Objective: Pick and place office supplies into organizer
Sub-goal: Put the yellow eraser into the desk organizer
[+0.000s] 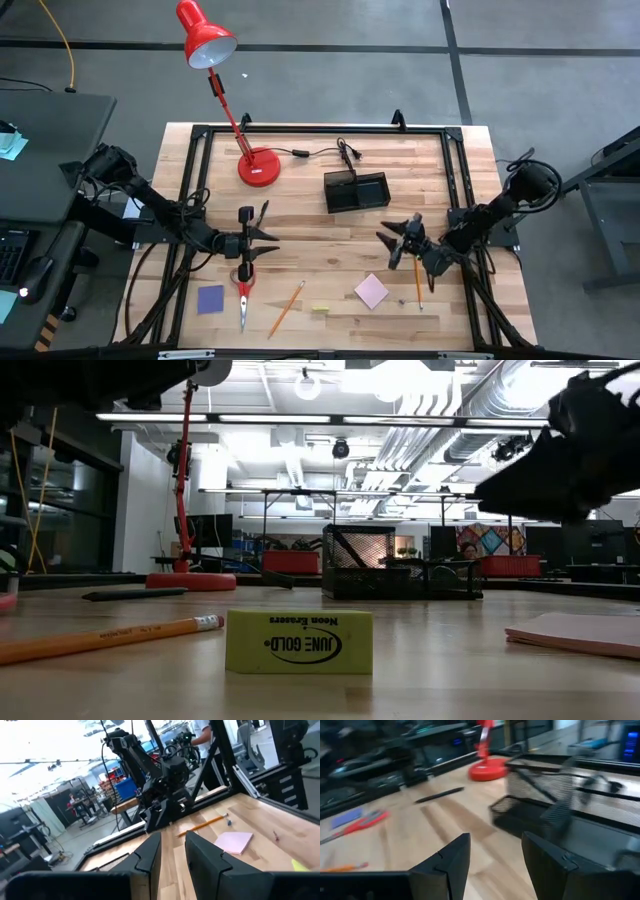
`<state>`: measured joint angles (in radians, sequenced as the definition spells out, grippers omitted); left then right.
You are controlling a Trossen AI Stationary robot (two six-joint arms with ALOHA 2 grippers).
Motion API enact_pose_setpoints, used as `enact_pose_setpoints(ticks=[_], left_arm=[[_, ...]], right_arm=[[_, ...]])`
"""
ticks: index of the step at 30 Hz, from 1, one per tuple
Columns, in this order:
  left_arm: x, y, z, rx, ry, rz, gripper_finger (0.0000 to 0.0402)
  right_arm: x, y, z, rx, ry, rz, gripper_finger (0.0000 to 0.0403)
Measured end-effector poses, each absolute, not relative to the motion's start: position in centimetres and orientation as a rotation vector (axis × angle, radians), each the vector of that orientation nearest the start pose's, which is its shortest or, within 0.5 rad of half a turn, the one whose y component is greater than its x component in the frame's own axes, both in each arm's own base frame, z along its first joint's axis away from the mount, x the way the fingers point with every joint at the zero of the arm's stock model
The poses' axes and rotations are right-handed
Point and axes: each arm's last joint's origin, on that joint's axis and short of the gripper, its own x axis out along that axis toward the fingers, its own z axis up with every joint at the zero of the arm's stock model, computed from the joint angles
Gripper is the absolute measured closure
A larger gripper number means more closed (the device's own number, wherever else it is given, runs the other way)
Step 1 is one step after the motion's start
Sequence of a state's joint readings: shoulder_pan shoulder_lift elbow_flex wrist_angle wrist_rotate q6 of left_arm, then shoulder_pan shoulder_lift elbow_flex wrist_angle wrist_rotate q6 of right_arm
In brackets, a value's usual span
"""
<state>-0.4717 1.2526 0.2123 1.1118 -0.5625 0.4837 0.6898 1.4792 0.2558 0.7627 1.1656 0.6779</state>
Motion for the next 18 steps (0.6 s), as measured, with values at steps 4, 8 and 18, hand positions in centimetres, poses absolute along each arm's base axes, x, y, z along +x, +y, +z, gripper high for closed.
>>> enact_pose_setpoints(ticks=[4, 8, 18], left_arm=[[19.0, -8.0, 18.0, 0.462, -0.034, 0.103, 0.0323], [19.0, -8.0, 18.0, 0.456, -0.036, 0.096, 0.0323], [19.0, -8.0, 16.8, 0.472, 0.068, 0.054, 0.0323]], right_arm=[[17.2, 11.3, 12.0, 0.318, 0.082, -0.565, 0.0231], [17.1, 11.8, 11.9, 0.341, 0.118, -0.490, 0.0231], [16.6, 12.7, 11.3, 0.346, 0.248, -0.318, 0.0231]])
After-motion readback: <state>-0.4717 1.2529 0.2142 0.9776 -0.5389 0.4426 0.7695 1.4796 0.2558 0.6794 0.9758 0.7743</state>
